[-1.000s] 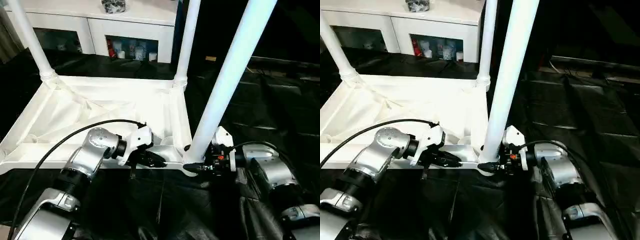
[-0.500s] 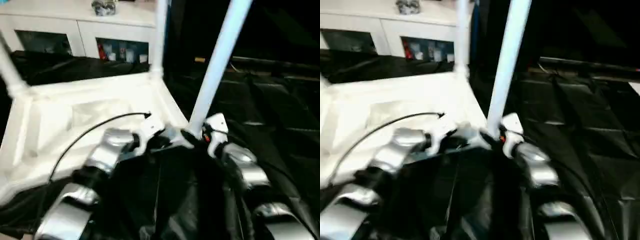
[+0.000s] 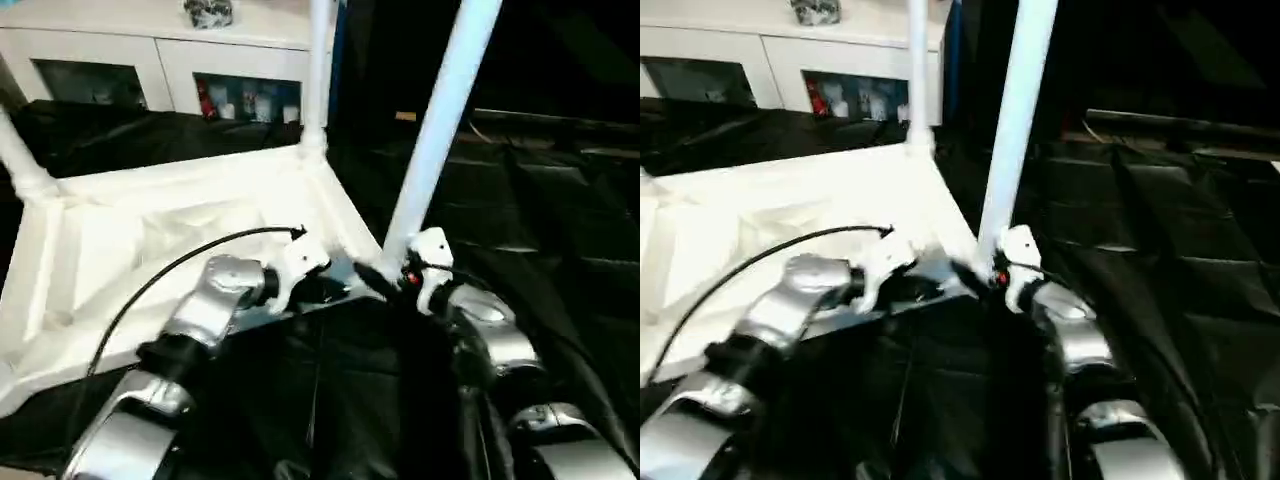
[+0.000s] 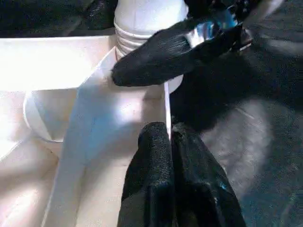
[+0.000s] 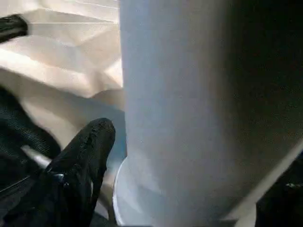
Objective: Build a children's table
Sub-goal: Rotate leg to tighten
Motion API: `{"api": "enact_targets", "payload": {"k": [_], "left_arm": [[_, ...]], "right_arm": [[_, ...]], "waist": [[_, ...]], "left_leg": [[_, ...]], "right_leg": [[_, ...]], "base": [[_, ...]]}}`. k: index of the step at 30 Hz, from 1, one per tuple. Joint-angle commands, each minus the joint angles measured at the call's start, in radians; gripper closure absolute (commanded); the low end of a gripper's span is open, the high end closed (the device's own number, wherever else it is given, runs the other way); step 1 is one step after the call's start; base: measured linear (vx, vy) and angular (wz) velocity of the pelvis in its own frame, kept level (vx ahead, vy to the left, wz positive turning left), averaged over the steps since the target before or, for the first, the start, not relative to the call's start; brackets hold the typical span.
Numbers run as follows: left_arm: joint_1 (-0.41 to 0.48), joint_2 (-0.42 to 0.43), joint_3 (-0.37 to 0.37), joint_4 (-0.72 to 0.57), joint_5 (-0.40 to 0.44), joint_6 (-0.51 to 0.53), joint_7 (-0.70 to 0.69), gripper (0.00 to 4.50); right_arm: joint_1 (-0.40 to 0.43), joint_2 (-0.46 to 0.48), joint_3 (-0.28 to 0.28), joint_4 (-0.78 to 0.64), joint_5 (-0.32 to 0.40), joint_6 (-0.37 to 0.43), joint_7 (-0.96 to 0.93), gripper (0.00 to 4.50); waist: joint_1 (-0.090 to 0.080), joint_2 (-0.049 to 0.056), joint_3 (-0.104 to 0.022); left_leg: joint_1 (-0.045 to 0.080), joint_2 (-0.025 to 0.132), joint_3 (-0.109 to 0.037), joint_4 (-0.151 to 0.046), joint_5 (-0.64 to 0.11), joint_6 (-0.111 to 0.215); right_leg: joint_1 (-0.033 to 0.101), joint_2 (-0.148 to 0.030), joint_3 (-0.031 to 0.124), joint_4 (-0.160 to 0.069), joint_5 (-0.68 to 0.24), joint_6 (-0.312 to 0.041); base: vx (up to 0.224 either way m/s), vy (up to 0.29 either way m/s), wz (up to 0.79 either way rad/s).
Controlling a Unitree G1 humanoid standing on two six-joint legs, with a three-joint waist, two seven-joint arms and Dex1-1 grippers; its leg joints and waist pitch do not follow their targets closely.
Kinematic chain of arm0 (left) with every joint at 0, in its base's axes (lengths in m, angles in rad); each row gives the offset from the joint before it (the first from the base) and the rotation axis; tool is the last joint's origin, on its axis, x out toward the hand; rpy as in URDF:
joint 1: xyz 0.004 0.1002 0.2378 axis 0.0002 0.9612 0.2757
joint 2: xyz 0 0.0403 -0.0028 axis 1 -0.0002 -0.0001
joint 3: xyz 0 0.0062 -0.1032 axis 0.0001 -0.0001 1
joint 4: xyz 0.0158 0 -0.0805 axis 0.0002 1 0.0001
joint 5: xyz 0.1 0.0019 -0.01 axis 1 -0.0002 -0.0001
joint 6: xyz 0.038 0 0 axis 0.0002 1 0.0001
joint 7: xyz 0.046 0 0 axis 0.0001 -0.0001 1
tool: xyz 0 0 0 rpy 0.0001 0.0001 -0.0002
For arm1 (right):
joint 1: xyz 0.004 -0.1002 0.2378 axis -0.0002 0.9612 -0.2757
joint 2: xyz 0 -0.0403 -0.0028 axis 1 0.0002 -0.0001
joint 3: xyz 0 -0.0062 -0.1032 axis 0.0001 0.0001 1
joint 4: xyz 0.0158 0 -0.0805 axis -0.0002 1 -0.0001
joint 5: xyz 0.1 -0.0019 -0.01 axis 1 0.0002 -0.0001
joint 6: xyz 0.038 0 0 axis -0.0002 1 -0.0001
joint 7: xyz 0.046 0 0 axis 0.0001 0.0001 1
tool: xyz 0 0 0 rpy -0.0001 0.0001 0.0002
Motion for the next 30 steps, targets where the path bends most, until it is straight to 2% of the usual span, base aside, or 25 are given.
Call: {"api": "enact_targets", "payload": {"k": [1, 4, 5, 6, 8, 9, 11, 14, 15, 16, 17, 19, 20, 22, 23, 25, 27, 28, 29, 30], "left_arm": [[0.000, -0.012, -0.032, -0.057, -0.054, -0.045, -0.085, 4.50], [0.001, 0.012, -0.034, -0.059, -0.058, -0.054, -0.129, 4.50], [0.006, 0.042, -0.037, -0.073, -0.071, -0.054, -0.182, 4.50], [0.006, 0.042, -0.037, -0.073, -0.071, -0.054, -0.182, 4.50], [0.011, 0.079, -0.038, -0.090, -0.083, -0.052, -0.239, 4.50], [0.011, 0.081, -0.039, -0.091, -0.083, -0.052, -0.243, 4.50], [0.015, 0.099, -0.038, -0.102, -0.089, -0.044, -0.266, 4.50], [0.015, 0.107, -0.036, -0.105, -0.097, -0.040, -0.279, 4.50], [0.015, 0.108, -0.036, -0.101, -0.097, -0.042, -0.278, 4.50], [0.014, 0.109, -0.036, -0.095, -0.096, -0.046, -0.278, 4.50], [0.014, 0.109, -0.036, -0.095, -0.096, -0.046, -0.278, 4.50], [0.014, 0.105, -0.033, -0.091, -0.099, -0.045, -0.267, 4.50], [0.014, 0.103, -0.032, -0.091, -0.099, -0.045, -0.266, 4.50], [0.013, 0.100, -0.030, -0.092, -0.100, -0.045, -0.264, 4.50], [0.012, 0.088, -0.024, -0.089, -0.094, -0.042, -0.238, 4.50], [0.008, 0.076, -0.021, -0.081, -0.085, -0.040, -0.205, 4.50], [-0.006, 0.051, -0.009, -0.060, -0.069, -0.030, -0.130, 4.50], [-0.014, 0.037, -0.004, -0.049, -0.064, -0.023, -0.098, 4.50], [-0.014, 0.037, -0.004, -0.049, -0.064, -0.023, -0.098, 4.50], [-0.030, 0.004, 0.002, -0.036, -0.053, -0.004, -0.033, 4.50]], "right_arm": [[0.028, -0.021, 0.090, -0.023, -0.010, 0.029, 0.173, 0.77], [0.035, -0.055, 0.110, -0.048, 0.004, 0.040, 0.276, 0.77], [0.040, -0.097, 0.135, -0.071, 0.013, 0.052, 0.386, 0.92], [0.040, -0.097, 0.135, -0.071, 0.013, 0.052, 0.386, 1.02], [0.043, -0.140, 0.161, -0.093, 0.015, 0.066, 0.504, 1.10], [0.043, -0.142, 0.163, -0.094, 0.015, 0.066, 0.509, 1.15], [0.048, -0.158, 0.183, -0.110, 0.013, 0.079, 0.553, 1.52], [0.051, -0.163, 0.192, -0.121, 0.013, 0.087, 0.573, 1.57], [0.051, -0.161, 0.193, -0.123, 0.014, 0.090, 0.576, 1.75], [0.052, -0.160, 0.196, -0.127, 0.016, 0.095, 0.581, 1.75], [0.052, -0.160, 0.196, -0.127, 0.016, 0.095, 0.581, 1.77], [0.056, -0.152, 0.194, -0.137, 0.020, 0.109, 0.583, 1.79], [0.058, -0.150, 0.192, -0.139, 0.022, 0.112, 0.580, 1.80], [0.060, -0.144, 0.189, -0.146, 0.027, 0.121, 0.574, 1.80], [0.067, -0.128, 0.173, -0.149, 0.035, 0.129, 0.536, 1.80], [0.069, -0.107, 0.153, -0.137, 0.031, 0.128, 0.467, 1.80], [0.060, -0.070, 0.125, -0.091, 0.002, 0.112, 0.319, 1.80], [0.053, -0.050, 0.112, -0.065, -0.015, 0.105, 0.238, 1.81], [0.053, -0.050, 0.112, -0.065, -0.015, 0.105, 0.238, 1.81], [0.042, -0.003, 0.083, -0.025, -0.031, 0.109, 0.086, 1.81]], "waist": [[0.002, 0.001, -0.051], [0.008, 0.000, -0.049], [0.010, -0.002, -0.050], [0.010, -0.002, -0.050], [0.017, -0.009, -0.049], [0.019, -0.007, -0.050], [0.024, -0.010, -0.049], [0.026, -0.011, -0.050], [0.026, -0.012, -0.050], [0.027, -0.007, -0.050], [0.027, -0.010, -0.050], [0.027, -0.009, -0.051], [0.027, -0.003, -0.051], [0.027, -0.006, -0.051], [0.027, -0.003, -0.052], [0.028, -0.005, -0.052], [0.022, -0.007, -0.048], [0.017, -0.005, -0.044], [0.015, -0.005, -0.043], [0.011, -0.008, -0.044]], "left_leg": [[0.004, 0.073, -0.031, -0.070, -0.162, 0.080], [0.005, 0.075, -0.029, -0.071, -0.178, 0.077], [0.006, 0.074, -0.030, -0.070, -0.182, 0.076], [0.006, 0.074, -0.030, -0.070, -0.182, 0.076], [0.005, 0.078, -0.029, -0.070, -0.174, 0.082], [0.005, 0.079, -0.030, -0.070, -0.169, 0.081], [0.008, 0.080, -0.030, -0.071, -0.164, 0.074], [0.009, 0.081, -0.030, -0.071, -0.153, 0.068], [0.007, 0.079, -0.030, -0.071, -0.148, 0.069], [0.007, 0.079, -0.030, -0.071, -0.145, 0.069], [0.007, 0.078, -0.029, -0.069, -0.148, 0.068], [0.007, 0.077, -0.029, -0.069, -0.145, 0.067], [0.007, 0.078, -0.030, -0.069, -0.145, 0.065], [0.007, 0.078, -0.030, -0.070, -0.146, 0.064], [0.008, 0.078, -0.030, -0.069, -0.147, 0.062], [0.008, 0.078, -0.031, -0.069, -0.148, 0.059], [0.009, 0.078, -0.031, -0.073, -0.172, 0.046], [0.013, 0.076, -0.034, -0.077, -0.209, 0.027], [0.016, 0.075, -0.035, -0.078, -0.227, 0.016], [0.016, 0.074, -0.039, -0.080, -0.239, 0.002]], "right_leg": [[0.044, -0.104, 0.061, -0.074, -0.128, -0.246], [0.041, -0.102, 0.059, -0.076, -0.165, -0.243], [0.043, -0.102, 0.059, -0.076, -0.179, -0.240], [0.043, -0.102, 0.059, -0.076, -0.179, -0.240], [0.040, -0.104, 0.059, -0.075, -0.190, -0.236], [0.040, -0.105, 0.059, -0.073, -0.186, -0.239], [0.037, -0.105, 0.059, -0.073, -0.182, -0.242], [0.037, -0.106, 0.058, -0.069, -0.153, -0.251], [0.038, -0.105, 0.058, -0.068, -0.146, -0.252], [0.039, -0.105, 0.058, -0.067, -0.137, -0.254], [0.039, -0.106, 0.059, -0.069, -0.138, -0.255], [0.040, -0.105, 0.059, -0.068, -0.135, -0.254], [0.040, -0.106, 0.058, -0.068, -0.134, -0.255], [0.041, -0.105, 0.058, -0.068, -0.129, -0.256], [0.040, -0.104, 0.058, -0.067, -0.126, -0.258], [0.041, -0.105, 0.059, -0.067, -0.123, -0.257], [0.038, -0.106, 0.059, -0.072, -0.163, -0.252], [0.034, -0.109, 0.060, -0.081, -0.227, -0.243], [0.032, -0.110, 0.060, -0.085, -0.265, -0.234], [0.035, -0.112, 0.061, -0.088, -0.309, -0.217]], "base": [[0.000, 0.000, 0.00], [0.000, 0.000, 0.00], [0.000, 0.000, 0.00], [0.000, 0.000, 0.00], [0.000, 0.000, 0.00], [0.000, 0.000, 0.00], [0.000, 0.000, 0.00], [0.000, 0.000, 0.00], [0.000, 0.000, 0.00], [0.000, 0.000, 0.00], [0.000, 0.000, 0.00], [0.000, 0.000, 0.00], [0.000, 0.000, 0.00], [0.000, 0.000, 0.00], [0.000, 0.000, 0.00], [0.000, 0.000, 0.00], [0.000, 0.000, 0.00], [0.000, 0.000, 0.00], [0.000, 0.000, 0.00], [0.000, 0.000, 0.00]]}}
